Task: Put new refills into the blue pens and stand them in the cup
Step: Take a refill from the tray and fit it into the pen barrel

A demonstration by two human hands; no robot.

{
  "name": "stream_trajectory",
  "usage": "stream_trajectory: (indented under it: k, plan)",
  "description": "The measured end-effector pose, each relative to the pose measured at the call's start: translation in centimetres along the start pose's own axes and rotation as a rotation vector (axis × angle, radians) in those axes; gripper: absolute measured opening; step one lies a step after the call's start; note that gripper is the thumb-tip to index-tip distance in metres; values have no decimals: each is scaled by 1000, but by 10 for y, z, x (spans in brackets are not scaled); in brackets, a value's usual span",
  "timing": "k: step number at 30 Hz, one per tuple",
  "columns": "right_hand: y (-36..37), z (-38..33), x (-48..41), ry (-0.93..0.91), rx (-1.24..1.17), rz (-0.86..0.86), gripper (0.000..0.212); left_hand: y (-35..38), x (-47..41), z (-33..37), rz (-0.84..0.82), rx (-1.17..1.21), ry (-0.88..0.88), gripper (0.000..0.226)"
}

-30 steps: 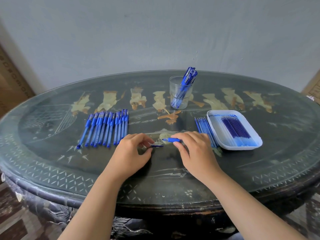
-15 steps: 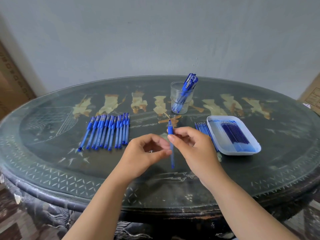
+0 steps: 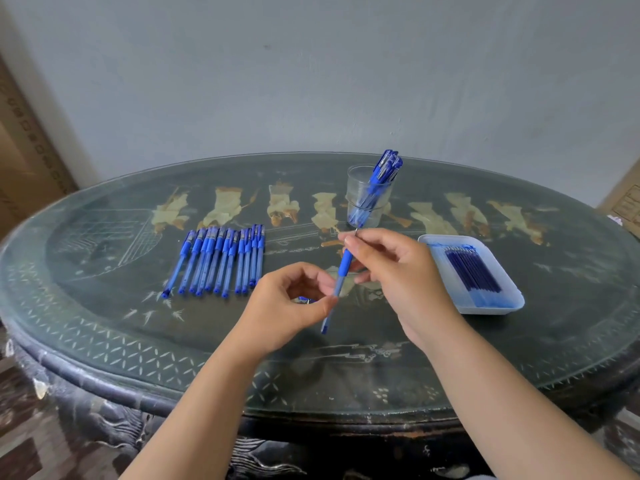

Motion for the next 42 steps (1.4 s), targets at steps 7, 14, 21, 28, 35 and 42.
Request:
stream_trajectory:
  k: [7, 14, 21, 28, 35, 42]
  plan:
    - [-21, -37, -15, -70, 33, 40, 14, -5, 4, -3, 3, -72, -26, 16]
    - [-17, -64, -25, -73, 156, -152, 16, -9, 5, 1, 40, -82, -18, 15]
    - [-67, -93, -43, -198, -99, 88, 23, -15, 6, -5, 53, -100, -38, 15]
    - [-85, 8, -73, 319, 517, 14, 40, -56, 20, -27, 430, 57, -57, 16]
    - [-93, 71, -87, 514, 692, -54, 47, -61, 23, -35, 512, 22, -80, 15]
    - [-95, 79, -86, 558, 830, -50, 38, -60, 22, -36, 501, -10, -71, 13]
Point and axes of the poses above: each hand's wrist, its own x-axis away from the middle knuckle, its own y-axis out of the palm, z = x × y, the point moved 10 cm from there along -x, towards the middle knuckle, and after that the axes turned 14 degrees about -z, right-handed, at the moved point
